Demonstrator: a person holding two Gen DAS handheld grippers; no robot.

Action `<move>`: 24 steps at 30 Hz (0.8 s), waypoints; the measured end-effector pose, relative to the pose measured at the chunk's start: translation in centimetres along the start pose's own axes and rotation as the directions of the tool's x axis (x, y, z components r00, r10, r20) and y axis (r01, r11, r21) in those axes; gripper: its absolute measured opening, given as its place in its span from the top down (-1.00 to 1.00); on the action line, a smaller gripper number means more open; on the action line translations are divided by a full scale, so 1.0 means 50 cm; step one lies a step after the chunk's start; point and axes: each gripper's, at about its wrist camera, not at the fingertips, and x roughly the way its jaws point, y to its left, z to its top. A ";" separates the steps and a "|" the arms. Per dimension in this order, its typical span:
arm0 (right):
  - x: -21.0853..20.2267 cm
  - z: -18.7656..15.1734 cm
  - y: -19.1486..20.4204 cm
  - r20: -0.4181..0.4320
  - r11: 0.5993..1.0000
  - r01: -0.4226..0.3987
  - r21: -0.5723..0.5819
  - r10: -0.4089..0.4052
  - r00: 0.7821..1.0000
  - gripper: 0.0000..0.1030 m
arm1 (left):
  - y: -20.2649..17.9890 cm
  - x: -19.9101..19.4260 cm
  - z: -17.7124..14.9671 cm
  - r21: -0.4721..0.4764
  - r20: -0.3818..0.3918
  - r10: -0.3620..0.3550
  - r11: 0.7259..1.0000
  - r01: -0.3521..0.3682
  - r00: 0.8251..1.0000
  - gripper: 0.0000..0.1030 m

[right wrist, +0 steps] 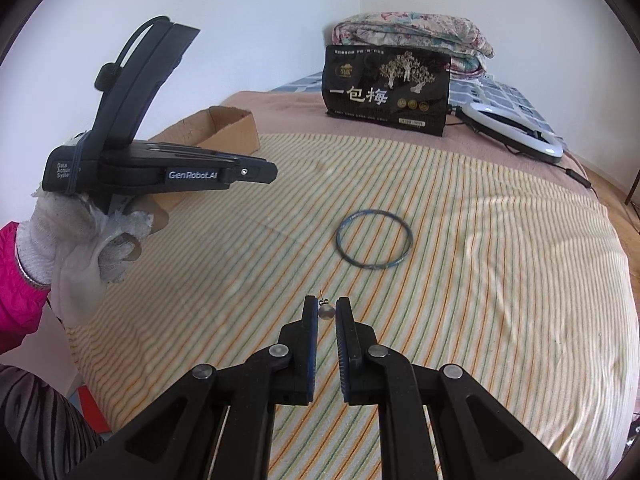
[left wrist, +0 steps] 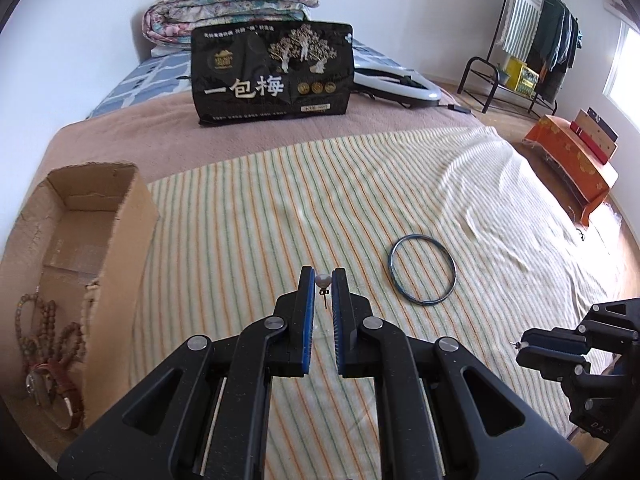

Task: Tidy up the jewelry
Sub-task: 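Carry the pearl studs over the box with both tools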

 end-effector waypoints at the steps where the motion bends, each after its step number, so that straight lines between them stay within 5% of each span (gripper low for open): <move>1: -0.004 0.005 0.003 0.005 1.000 0.000 -0.001 0.000 1.000 0.87 | 0.006 -0.008 0.001 -0.003 0.006 0.002 1.000 -0.002 1.000 0.88; 24: -0.023 0.164 0.100 0.084 1.000 0.002 -0.017 -0.001 0.996 0.87 | 0.155 -0.203 -0.002 -0.086 0.139 0.138 0.988 -0.127 0.981 0.88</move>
